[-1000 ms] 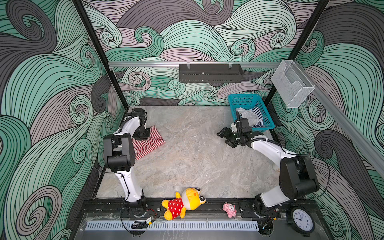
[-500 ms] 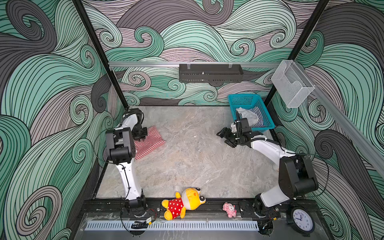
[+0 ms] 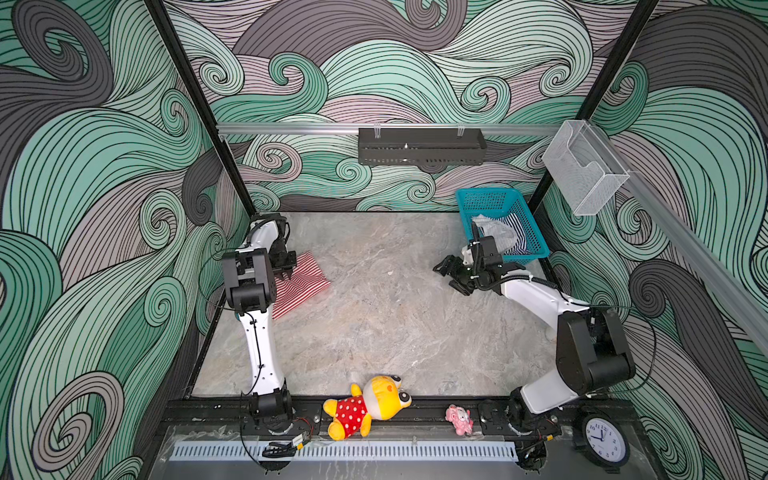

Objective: Fold and stack the tank tops

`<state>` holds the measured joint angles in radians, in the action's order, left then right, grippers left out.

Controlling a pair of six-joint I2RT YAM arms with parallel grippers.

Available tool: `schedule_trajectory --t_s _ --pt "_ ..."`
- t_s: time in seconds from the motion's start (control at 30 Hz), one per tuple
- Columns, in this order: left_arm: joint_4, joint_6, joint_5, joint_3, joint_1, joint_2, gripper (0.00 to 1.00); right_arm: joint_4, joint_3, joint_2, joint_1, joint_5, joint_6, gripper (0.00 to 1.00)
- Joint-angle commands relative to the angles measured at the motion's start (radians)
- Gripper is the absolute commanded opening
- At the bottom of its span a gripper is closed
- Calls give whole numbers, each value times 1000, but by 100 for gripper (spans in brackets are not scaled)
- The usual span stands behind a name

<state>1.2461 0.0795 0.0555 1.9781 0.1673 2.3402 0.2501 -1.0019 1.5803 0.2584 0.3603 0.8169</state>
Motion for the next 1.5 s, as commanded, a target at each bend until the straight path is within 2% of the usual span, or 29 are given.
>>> schedule_trajectory --t_s 0.0,0.37,0.5,0.83,1.03,1.27,1.47 --pt "122 -45 56 78 -7 50 25 -13 -24 26 -5 9 16 79" --pt "278 -165 212 287 -77 181 24 -44 -10 18 -7 26 30 79" --pt "289 -186 220 328 -103 193 24 -50 -4 5 -7 25 32 79" --pt "375 -225 238 561 -165 318 24 -63 3 -6 -16 36 36 79" --pt "301 -304 273 547 -202 319 25 -72 16 -18 -22 40 38 79" --pt "289 -412 352 540 -277 350 25 -87 3 -13 -15 66 43 80" --pt "247 -506 329 450 -345 317 23 -115 -43 58 69 95 55 80"
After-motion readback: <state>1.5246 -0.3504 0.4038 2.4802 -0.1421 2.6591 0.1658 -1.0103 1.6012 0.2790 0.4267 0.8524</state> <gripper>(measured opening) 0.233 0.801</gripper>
